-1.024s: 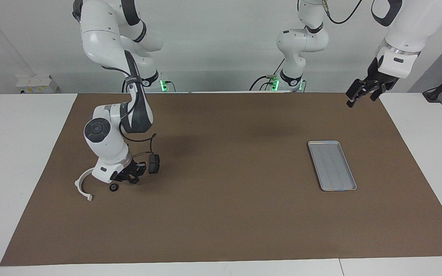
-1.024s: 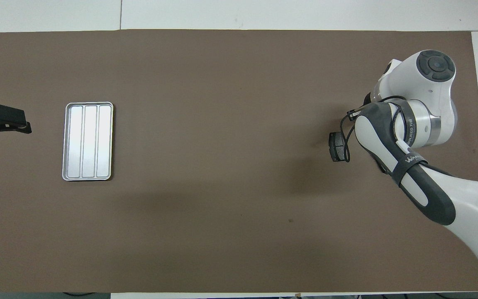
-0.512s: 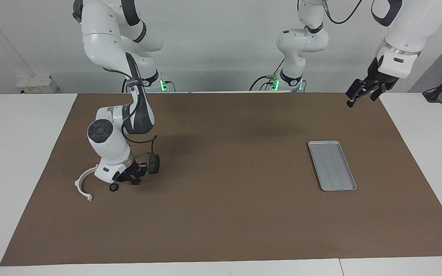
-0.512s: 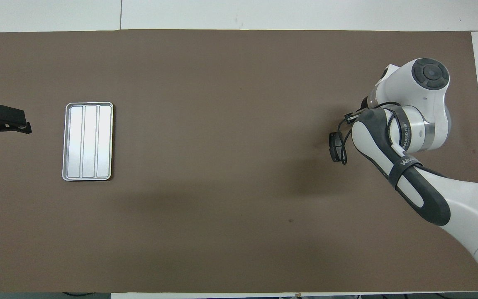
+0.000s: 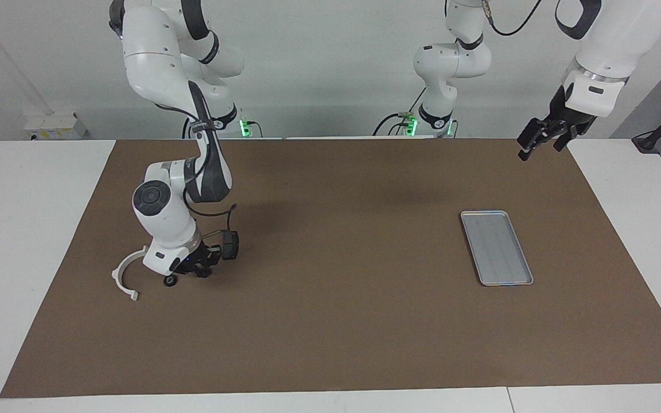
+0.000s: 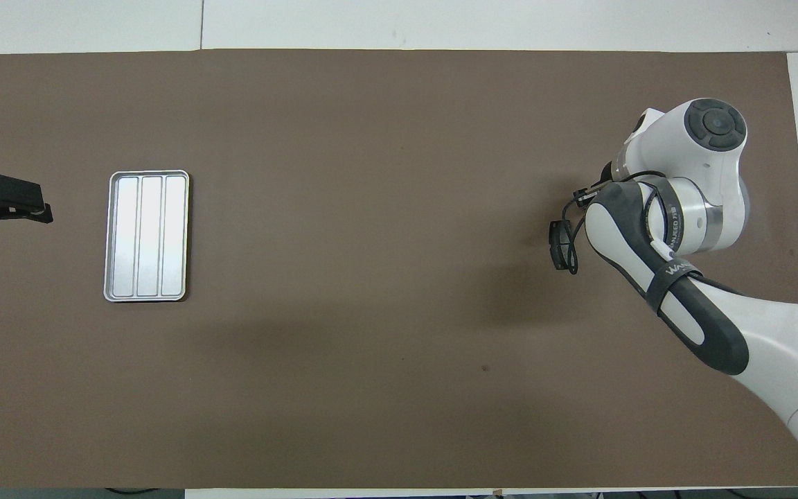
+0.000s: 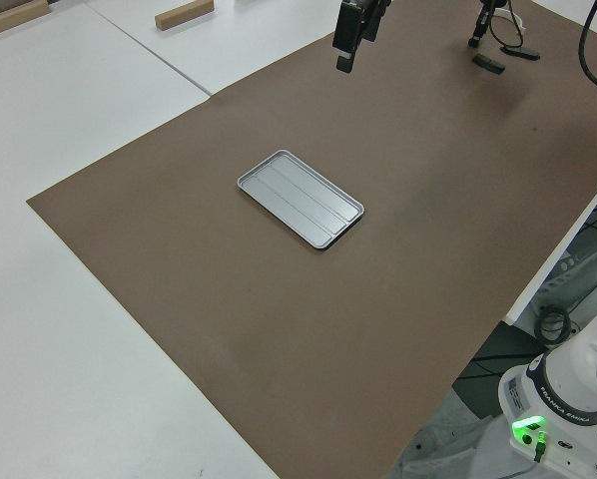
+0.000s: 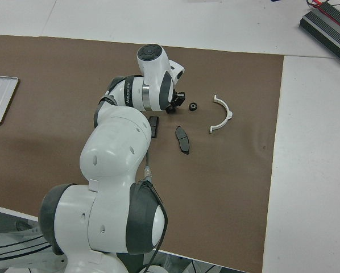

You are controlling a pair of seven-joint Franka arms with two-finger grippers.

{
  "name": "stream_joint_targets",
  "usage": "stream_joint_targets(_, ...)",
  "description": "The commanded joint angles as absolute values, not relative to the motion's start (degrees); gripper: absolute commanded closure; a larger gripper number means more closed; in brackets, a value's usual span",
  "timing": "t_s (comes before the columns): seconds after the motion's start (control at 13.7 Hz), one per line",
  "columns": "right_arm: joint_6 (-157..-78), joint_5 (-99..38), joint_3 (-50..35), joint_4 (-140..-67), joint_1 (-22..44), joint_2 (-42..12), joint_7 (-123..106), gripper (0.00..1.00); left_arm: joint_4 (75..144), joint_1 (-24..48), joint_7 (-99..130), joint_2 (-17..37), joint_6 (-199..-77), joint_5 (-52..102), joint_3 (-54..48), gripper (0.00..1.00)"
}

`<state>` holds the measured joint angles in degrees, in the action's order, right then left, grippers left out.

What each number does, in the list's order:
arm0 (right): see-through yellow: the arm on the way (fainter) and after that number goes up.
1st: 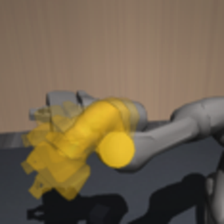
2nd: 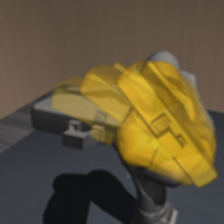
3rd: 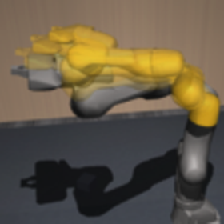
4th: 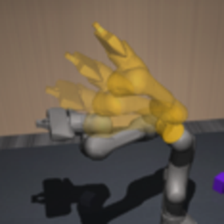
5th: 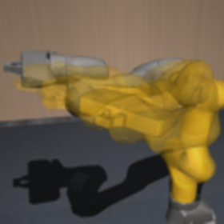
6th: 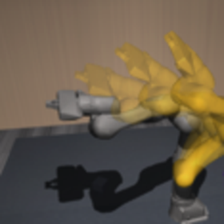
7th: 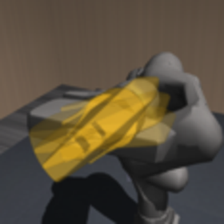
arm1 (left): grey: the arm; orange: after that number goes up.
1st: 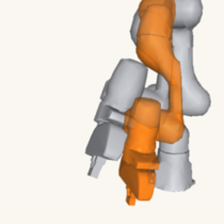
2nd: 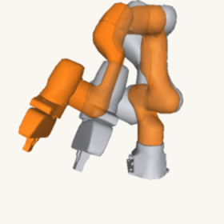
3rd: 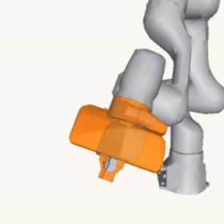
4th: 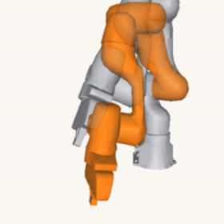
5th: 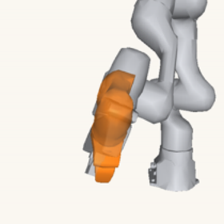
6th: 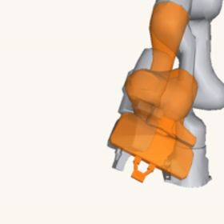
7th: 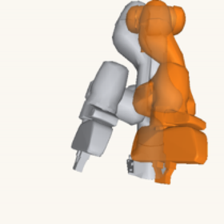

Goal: Place bearing gear from tray to pile

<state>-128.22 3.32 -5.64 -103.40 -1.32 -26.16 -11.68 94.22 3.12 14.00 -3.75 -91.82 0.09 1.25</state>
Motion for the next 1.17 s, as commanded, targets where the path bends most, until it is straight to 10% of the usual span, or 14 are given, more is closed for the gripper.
stream_joint_targets(0.0, -119.6, 2.9, -5.8, -97.6, 0.0, -24.7, -9.5, 0.0, 95.5, 2.8, 13.7, -5.2, -91.9, 0.5, 1.1, 0.0)
stream_joint_targets(0.51, -105.1, 3.1, -5.6, -83.5, -1.0, -20.0, -8.0, 0.0, 95.5, 2.8, 13.7, -5.2, -92.0, 0.5, 1.1, 0.0)
stream_joint_targets(1.1, -92.8, 2.9, -5.4, -86.3, -7.3, -6.3, -7.7, 0.0, 95.5, 2.8, 13.7, -5.2, -92.0, 0.5, 1.1, 0.0)
